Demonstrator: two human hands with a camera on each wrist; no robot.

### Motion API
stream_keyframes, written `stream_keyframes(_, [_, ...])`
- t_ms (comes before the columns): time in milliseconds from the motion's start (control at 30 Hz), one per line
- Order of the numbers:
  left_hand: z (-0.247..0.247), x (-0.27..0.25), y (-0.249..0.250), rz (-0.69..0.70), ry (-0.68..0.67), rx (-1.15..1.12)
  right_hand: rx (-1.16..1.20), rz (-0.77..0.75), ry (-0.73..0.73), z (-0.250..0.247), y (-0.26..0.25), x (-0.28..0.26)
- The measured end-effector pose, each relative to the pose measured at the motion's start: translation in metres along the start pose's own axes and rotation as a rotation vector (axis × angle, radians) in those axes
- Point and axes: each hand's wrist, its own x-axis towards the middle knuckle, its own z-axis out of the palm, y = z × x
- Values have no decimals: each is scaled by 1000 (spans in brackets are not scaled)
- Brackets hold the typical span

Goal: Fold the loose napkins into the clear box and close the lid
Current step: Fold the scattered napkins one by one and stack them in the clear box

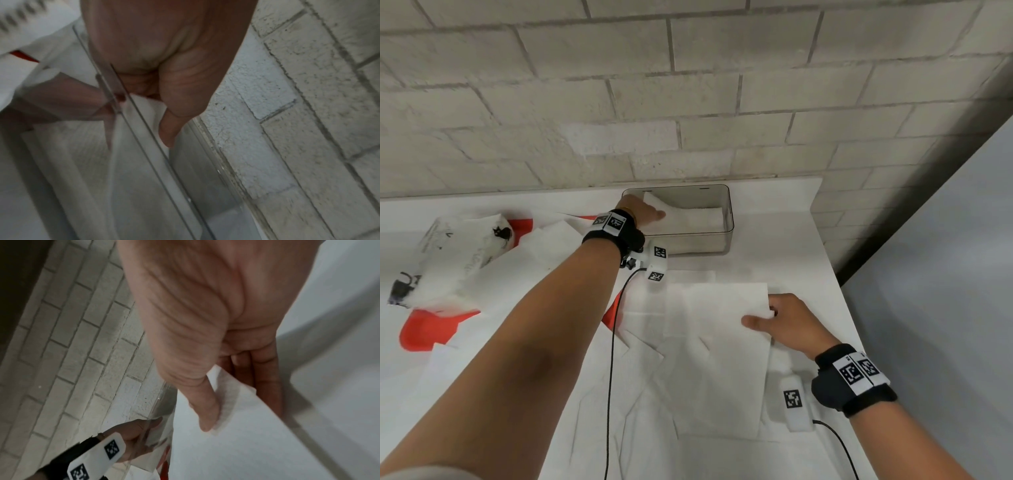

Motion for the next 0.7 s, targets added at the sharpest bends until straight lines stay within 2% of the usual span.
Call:
stream_keyframes(67, [-1,-12,5,10,80,25,43,-7,19,-1,0,0])
stream_keyframes(133, [-1,-31,9,88,173,47,62,-24,31,-3,-1,-1])
stream_keyframes(233, [3,-71,9,341,275,-29,87,-74,45,-7,-8,-5])
stream_keyframes(267, [6,-86,7,411,246,-93,96,-90,51,-9,-11,-7])
stream_keyframes(333, [15,-115,-1,495,49,-184,111,-121,55,-13,-18,-10])
stream_keyframes(400, [25,-139,-12,598,-126,-102,107,-154,31,-17,-27,-14])
stream_keyframes(500, [43,-150,-26,724,-267,-28,48,-185,-44,-23,-39,-20])
stream_keyframes(633, [49,-158,-26,716,-452,-194,-31,-240,-104,-27,-49,-25])
stream_keyframes(700, [50,-161,-24,687,-460,-305,-13,-253,-55,-29,-52,-27])
